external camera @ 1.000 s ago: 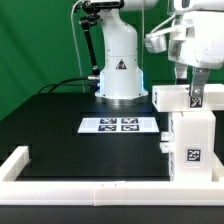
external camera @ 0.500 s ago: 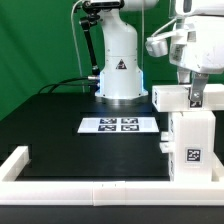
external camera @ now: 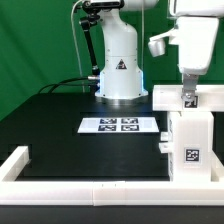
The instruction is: Assemble cabinet
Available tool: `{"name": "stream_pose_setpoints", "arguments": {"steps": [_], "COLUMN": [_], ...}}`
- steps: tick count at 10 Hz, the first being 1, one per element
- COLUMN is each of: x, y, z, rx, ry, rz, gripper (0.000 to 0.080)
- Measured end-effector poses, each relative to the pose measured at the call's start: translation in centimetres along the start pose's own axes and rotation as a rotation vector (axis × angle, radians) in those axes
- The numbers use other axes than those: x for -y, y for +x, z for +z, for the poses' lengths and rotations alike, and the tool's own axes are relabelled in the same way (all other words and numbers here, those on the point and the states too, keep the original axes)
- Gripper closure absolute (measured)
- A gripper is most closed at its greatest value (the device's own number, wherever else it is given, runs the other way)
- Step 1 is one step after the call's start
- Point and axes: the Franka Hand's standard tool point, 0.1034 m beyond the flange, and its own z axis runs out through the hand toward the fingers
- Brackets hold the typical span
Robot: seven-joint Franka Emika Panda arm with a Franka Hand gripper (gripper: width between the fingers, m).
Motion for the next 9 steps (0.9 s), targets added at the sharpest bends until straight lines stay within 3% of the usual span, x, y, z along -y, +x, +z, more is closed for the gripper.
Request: {"name": "stream_pose_setpoints", "arguments": {"steps": [9], "x": [0.51], "y": [0.65], "z": [0.04], "rx": [-0.015], "ry": [0.017], "rz": [0.874], "gripper": [0.0242]}}
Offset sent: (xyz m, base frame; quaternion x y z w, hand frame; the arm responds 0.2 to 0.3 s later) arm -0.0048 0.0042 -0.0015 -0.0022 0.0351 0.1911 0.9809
